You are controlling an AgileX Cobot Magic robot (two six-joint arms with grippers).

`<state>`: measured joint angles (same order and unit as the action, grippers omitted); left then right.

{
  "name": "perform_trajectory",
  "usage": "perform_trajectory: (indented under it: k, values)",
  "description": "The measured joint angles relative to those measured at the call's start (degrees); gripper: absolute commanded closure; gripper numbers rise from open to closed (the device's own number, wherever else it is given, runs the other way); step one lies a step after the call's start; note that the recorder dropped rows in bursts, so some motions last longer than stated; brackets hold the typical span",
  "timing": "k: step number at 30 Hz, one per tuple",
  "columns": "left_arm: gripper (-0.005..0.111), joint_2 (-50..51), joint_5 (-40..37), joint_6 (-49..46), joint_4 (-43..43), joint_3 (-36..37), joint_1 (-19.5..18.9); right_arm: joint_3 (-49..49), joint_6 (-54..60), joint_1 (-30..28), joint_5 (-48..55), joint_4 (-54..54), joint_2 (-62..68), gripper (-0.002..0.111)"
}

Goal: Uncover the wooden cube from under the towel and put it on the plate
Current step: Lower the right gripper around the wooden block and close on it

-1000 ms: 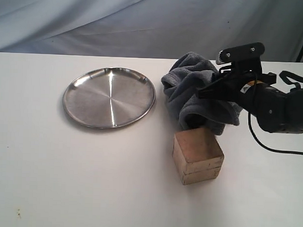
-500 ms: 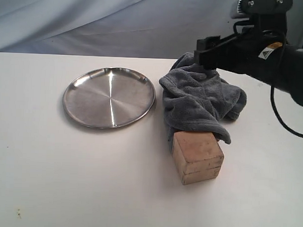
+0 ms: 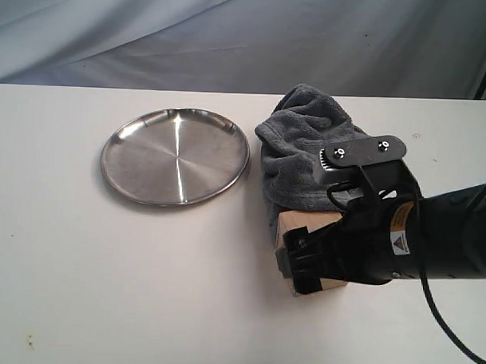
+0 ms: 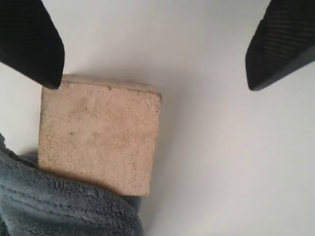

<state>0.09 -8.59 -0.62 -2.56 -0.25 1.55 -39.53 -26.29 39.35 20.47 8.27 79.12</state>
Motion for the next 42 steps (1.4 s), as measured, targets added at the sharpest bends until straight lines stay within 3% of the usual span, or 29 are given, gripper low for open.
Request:
perform_trajectory:
  k: [13, 42]
  values:
    - [0.105, 0.0, 0.0, 0.0, 0.0, 0.0, 0.0, 0.1, -18.9, 0.0, -4.7, 24.5, 5.5, 0.013]
    - [0.105, 0.0, 0.0, 0.0, 0.0, 0.0, 0.0, 0.0, -20.3, -2.3, -7.5, 32.6, 10.5, 0.013]
